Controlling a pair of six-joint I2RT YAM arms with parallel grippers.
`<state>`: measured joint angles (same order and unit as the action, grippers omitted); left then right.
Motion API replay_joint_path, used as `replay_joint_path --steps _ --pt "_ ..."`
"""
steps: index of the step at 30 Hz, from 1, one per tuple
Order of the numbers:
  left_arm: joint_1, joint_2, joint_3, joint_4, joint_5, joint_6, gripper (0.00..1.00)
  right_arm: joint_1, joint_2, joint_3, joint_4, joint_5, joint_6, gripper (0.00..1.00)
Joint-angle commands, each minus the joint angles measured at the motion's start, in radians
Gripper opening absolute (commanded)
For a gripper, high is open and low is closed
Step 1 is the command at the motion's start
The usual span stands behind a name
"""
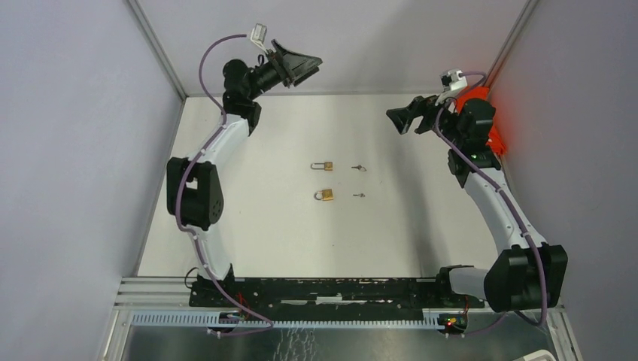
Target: Unlock with the key
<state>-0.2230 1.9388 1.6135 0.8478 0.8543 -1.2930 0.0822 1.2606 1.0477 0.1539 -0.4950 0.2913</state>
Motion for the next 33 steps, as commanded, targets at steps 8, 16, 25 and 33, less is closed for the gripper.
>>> replay_joint_path --steps 8,16,25,33 --pt "-0.148 -0.512 -0.237 -0.722 -0.906 0.971 1.0 0.078 0.026 0.1 -0.249 0.253 -0.156 0.98" --pt "-0.113 -0.412 -0.178 -1.04 -1.02 0.767 0.65 0.295 0.12 0.115 -0.487 0.56 -0.283 0.98" --pt "-0.194 -0.464 -0.323 -1.204 -1.268 0.712 0.5 0.369 0.245 -0.023 -0.445 0.52 -0.244 0.79" --pt "-0.201 -0.58 -0.517 -1.111 -1.246 0.703 0.44 0.378 0.424 0.071 -0.455 0.514 -0.269 0.64"
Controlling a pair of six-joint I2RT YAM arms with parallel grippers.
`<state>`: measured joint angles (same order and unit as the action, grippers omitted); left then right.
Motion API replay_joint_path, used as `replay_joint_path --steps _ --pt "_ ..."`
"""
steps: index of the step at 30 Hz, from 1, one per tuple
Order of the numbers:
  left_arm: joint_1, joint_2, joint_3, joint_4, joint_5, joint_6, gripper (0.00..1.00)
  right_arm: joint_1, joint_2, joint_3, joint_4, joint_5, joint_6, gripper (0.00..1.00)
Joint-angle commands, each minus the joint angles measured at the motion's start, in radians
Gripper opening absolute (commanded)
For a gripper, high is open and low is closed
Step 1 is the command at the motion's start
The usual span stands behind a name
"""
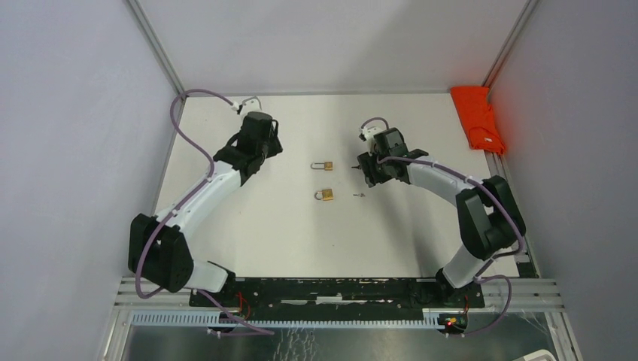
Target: Unlock with the key
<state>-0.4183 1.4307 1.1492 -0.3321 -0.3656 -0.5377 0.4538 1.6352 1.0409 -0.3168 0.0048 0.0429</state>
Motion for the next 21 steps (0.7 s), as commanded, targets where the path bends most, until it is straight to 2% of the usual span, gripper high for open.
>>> replay_joint_path --steps 1,9,13,21 --pt "-0.005 -0.079 -0.065 0.075 -0.032 -0.063 0.44 0.007 0.067 0.09 0.018 0.016 -0.019 0.63" --pt "-0.005 -0.065 -0.071 0.063 -0.053 -0.103 0.44 0.008 0.188 0.201 0.014 0.009 -0.033 0.59" --pt "-0.006 -0.045 -0.067 0.062 -0.05 -0.1 0.43 0.008 0.237 0.245 0.019 -0.001 -0.029 0.51" --pt "-0.005 -0.026 -0.058 0.058 -0.056 -0.087 0.43 0.007 0.289 0.283 0.007 -0.002 -0.031 0.52"
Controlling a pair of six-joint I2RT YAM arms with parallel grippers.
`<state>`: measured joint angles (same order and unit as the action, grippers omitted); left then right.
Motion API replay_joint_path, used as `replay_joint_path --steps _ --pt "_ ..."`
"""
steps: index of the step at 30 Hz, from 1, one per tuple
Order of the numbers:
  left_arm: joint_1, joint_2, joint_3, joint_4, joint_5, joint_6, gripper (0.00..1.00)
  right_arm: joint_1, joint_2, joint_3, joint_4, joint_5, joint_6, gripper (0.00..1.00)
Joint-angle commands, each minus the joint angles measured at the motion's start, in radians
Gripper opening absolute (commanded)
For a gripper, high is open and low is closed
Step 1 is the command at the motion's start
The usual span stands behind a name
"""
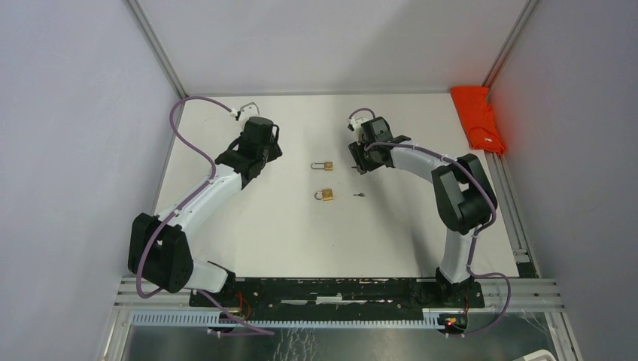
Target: Unlock with the key
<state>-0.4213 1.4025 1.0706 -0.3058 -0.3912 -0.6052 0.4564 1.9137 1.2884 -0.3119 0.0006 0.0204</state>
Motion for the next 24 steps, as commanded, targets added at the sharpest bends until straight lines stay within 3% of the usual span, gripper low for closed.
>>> replay_joint_path --steps 1,11,16,18,24 --pt "-0.002 0.004 0.02 0.032 -0.03 -0.018 0.43 0.004 0.015 0.038 0.006 0.002 -0.012 0.52" --pt "-0.002 0.01 0.023 0.034 -0.026 -0.011 0.43 0.005 0.081 0.072 -0.016 0.002 -0.012 0.52" --pt "-0.003 0.013 0.026 0.033 -0.023 -0.013 0.43 0.004 0.089 0.069 -0.019 0.008 -0.012 0.43" --pt "-0.002 0.01 0.025 0.033 -0.024 -0.013 0.43 0.004 0.092 0.068 -0.014 0.007 -0.012 0.34" --pt "-0.003 0.009 0.025 0.031 -0.029 -0.008 0.43 0.004 0.103 0.074 -0.009 0.005 -0.012 0.29"
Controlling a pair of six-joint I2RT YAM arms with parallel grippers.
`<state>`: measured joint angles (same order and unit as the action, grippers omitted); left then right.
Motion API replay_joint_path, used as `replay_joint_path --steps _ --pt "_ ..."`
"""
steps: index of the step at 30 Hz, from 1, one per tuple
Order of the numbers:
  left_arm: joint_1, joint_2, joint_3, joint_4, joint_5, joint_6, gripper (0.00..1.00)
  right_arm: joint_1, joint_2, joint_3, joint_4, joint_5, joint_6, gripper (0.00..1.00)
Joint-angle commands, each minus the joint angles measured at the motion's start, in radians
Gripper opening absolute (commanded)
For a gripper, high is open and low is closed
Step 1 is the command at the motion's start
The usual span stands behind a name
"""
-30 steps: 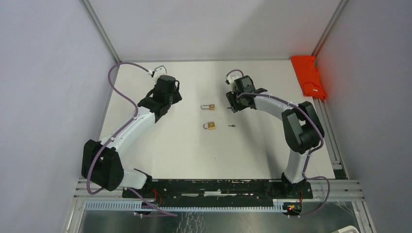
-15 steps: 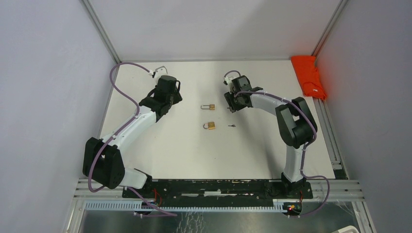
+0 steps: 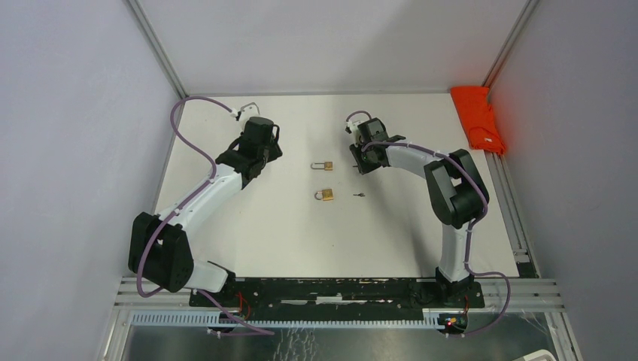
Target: Unlock with the key
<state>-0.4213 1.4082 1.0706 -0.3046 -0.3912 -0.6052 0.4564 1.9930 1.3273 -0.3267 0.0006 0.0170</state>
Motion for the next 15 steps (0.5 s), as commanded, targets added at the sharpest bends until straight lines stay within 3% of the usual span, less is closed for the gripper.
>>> replay_joint_path --steps 1,15 --pt "-0.004 0.002 0.025 0.029 -0.029 -0.008 0.43 0.004 0.027 0.039 0.004 0.005 -0.008 0.28" --pt "-0.002 -0.011 0.023 0.027 -0.024 -0.007 0.43 0.004 0.02 0.058 -0.015 0.024 -0.037 0.11"
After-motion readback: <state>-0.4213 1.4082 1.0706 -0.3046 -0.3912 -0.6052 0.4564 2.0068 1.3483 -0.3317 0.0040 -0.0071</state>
